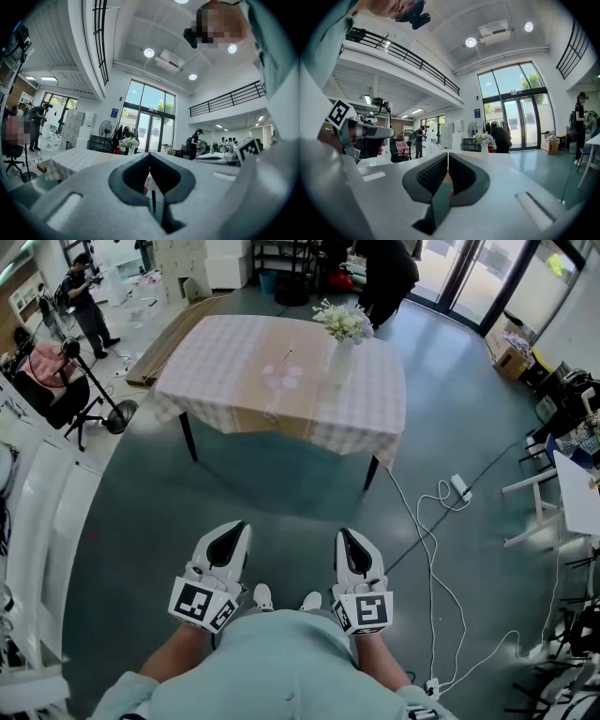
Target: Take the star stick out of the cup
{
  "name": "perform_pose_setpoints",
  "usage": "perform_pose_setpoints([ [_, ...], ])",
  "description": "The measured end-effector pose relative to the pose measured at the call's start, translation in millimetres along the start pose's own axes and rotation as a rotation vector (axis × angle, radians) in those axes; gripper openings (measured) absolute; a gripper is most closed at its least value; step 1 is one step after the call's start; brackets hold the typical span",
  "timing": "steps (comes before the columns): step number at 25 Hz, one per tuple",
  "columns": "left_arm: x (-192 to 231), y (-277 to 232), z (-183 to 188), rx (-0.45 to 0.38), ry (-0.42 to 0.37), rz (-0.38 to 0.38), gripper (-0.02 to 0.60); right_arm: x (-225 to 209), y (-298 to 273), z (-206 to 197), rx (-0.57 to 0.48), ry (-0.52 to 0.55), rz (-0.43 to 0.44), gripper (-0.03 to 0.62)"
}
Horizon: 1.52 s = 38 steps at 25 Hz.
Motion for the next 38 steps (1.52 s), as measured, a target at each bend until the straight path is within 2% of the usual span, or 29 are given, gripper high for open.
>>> perform_pose_setpoints([
  [33, 1.6, 1.4, -2.2, -0.002, -0.005, 0.0, 0.003, 2.1, -3.3, -0.3, -0.015, 0.006, 0.021, 0.127],
  [38, 2.4, 2.2, -1.6, 0.0, -0.004, 0.0, 0.003, 3.6, -4.4, 0.8, -0.023, 0.004, 0.022, 0.2],
])
Point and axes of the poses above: the fingertips, and each gripper's own axes: y backward along the fingers, x to its left, z out of its top, the point moved 10 cm from there along y, backward along the fingers, and after that the axes turned 15 degrees about -y, right-handed, at the moved point
